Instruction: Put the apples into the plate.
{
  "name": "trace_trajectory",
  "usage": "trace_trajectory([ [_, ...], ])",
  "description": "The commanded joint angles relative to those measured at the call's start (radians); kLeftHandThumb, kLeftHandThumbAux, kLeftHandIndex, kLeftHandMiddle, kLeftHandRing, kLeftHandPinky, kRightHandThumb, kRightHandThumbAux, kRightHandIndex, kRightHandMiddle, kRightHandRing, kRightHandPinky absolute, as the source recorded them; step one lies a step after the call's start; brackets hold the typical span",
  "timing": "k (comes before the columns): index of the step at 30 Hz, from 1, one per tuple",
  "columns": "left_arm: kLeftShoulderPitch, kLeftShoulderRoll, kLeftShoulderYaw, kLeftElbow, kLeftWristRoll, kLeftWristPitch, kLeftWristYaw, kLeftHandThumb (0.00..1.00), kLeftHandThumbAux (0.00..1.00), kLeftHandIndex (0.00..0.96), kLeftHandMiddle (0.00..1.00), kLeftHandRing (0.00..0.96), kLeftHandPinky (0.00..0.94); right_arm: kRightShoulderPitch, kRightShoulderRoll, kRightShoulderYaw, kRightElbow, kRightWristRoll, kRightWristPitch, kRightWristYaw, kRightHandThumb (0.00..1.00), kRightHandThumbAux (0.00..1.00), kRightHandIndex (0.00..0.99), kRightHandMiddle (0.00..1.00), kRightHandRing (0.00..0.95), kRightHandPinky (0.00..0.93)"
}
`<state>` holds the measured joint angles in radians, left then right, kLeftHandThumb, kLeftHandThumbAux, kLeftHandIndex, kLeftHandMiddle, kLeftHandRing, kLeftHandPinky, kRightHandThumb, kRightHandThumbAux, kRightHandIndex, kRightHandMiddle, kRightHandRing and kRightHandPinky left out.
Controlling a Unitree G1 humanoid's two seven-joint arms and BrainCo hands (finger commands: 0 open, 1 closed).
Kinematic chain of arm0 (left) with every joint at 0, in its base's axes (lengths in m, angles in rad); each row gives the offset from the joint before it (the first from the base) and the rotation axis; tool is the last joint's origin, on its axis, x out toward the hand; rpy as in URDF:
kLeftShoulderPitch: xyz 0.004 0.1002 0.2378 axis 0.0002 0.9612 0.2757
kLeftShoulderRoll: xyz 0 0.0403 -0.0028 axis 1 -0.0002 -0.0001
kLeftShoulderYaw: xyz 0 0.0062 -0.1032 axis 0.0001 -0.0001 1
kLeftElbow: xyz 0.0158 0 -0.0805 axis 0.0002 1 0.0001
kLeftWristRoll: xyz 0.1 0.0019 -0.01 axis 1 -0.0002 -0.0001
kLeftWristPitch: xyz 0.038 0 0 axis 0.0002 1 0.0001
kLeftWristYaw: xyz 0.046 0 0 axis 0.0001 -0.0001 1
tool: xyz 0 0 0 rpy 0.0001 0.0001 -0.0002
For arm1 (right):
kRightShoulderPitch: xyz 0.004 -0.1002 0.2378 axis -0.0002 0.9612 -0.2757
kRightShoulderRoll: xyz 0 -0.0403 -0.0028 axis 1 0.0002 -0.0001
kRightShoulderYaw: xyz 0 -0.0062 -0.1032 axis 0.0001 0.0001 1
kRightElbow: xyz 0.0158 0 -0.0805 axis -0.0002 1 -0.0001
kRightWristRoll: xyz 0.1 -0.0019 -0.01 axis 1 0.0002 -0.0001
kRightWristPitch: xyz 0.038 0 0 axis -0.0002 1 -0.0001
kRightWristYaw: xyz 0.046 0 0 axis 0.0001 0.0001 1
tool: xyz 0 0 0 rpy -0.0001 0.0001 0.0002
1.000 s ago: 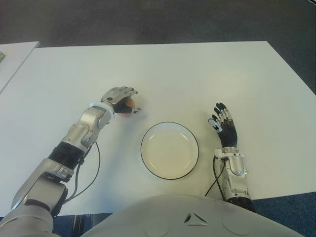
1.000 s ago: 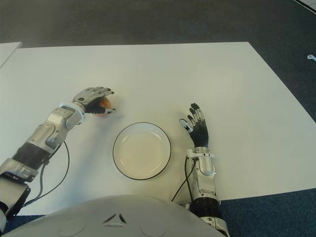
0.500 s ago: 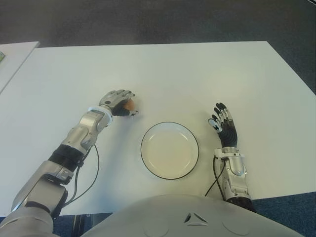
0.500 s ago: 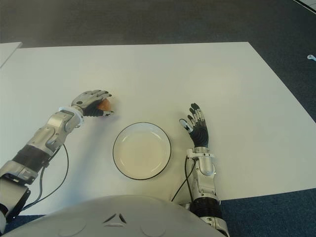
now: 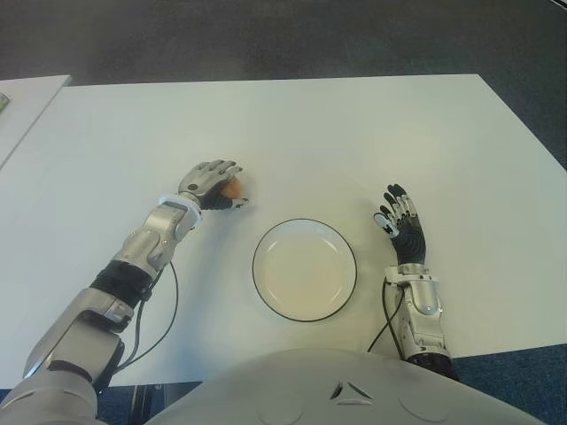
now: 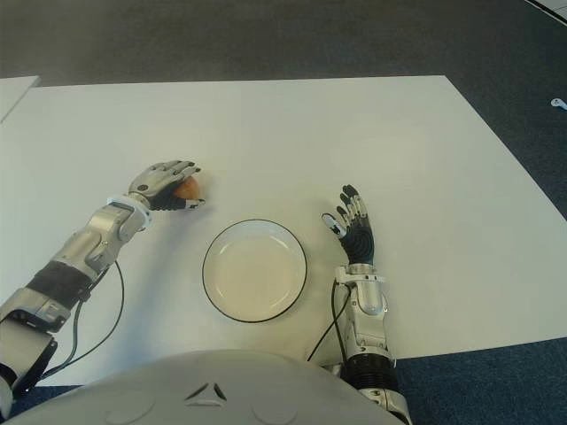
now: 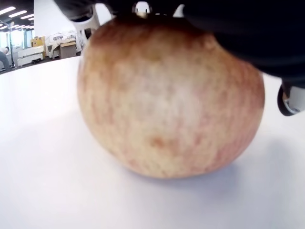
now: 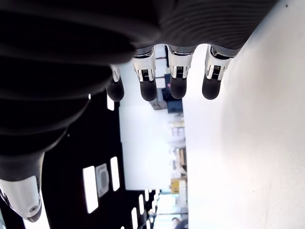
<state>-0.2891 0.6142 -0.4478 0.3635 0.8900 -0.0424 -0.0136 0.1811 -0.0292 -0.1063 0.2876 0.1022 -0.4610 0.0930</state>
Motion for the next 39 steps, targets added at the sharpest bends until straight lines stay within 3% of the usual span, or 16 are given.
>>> trace_trajectory([
  [1, 0.016, -0.014, -0.024, 0.085, 0.010, -0.009, 0.023, 0.234, 0.273, 0.000, 0.000, 0.000, 0.005, 0.062, 0.000, -0.011, 0.104, -0.002, 0.052, -0.004, 0.127, 0.599, 0.042, 0.036, 0.002, 0.018],
  [21, -0.073, -0.098, -0.045, 0.439, -0.015, -0.125, 0.305, 0.207, 0.299, 0.004, 0.000, 0.000, 0.026, 0.059, -0.015, -0.039, 0.116, 0.073, 0.046, 0.075, 0.124, 0.591, 0.055, 0.049, 0.013, 0.023],
  [39, -0.091, -0.145, -0.071, 0.527, -0.036, -0.130, 0.372, 0.222, 0.370, 0.035, 0.000, 0.000, 0.041, 0.060, -0.037, -0.076, 0.101, 0.151, 0.076, 0.140, 0.141, 0.595, 0.065, 0.062, 0.024, 0.017],
])
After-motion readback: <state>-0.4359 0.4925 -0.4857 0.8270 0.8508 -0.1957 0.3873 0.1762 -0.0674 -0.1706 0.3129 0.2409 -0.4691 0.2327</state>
